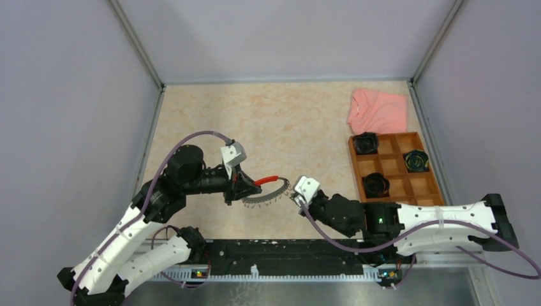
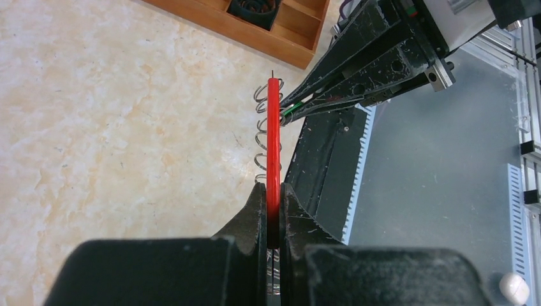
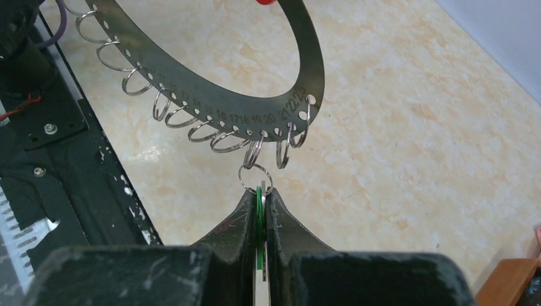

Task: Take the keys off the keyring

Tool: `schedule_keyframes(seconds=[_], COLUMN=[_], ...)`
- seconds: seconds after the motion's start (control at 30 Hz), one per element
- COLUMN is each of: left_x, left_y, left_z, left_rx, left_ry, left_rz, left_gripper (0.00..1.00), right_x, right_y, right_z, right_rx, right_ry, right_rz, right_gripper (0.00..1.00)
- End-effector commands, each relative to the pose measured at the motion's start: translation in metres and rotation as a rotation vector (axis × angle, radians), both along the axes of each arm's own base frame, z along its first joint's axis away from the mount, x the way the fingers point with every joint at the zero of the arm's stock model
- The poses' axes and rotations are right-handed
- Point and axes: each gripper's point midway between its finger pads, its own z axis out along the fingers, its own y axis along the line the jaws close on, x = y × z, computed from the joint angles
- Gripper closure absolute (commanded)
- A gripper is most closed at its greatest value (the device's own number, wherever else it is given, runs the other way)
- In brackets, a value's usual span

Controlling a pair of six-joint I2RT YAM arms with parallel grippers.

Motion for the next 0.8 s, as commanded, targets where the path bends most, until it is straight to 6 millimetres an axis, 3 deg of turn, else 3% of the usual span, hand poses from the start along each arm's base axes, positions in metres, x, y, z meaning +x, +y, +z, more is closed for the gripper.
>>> schedule_keyframes(seconds=[0.0, 0.77], left_x=[0.006, 0.005], left_y=[-0.005, -0.014], left_z=[0.012, -0.005], left_rx=[-0.061, -0.063], left_ry=[-0.081, -0.019], left_rz=[0.001, -0.034], left_gripper=[1.00, 1.00], right_x=[-0.008, 0.004], right_y=[0.005, 0.008], right_z=[0.009, 0.033], right_rx=[-0.039, 0.054], right_ry=[0.018, 0.046], right_rz=[0.033, -0.081], right_gripper=[1.00, 1.00])
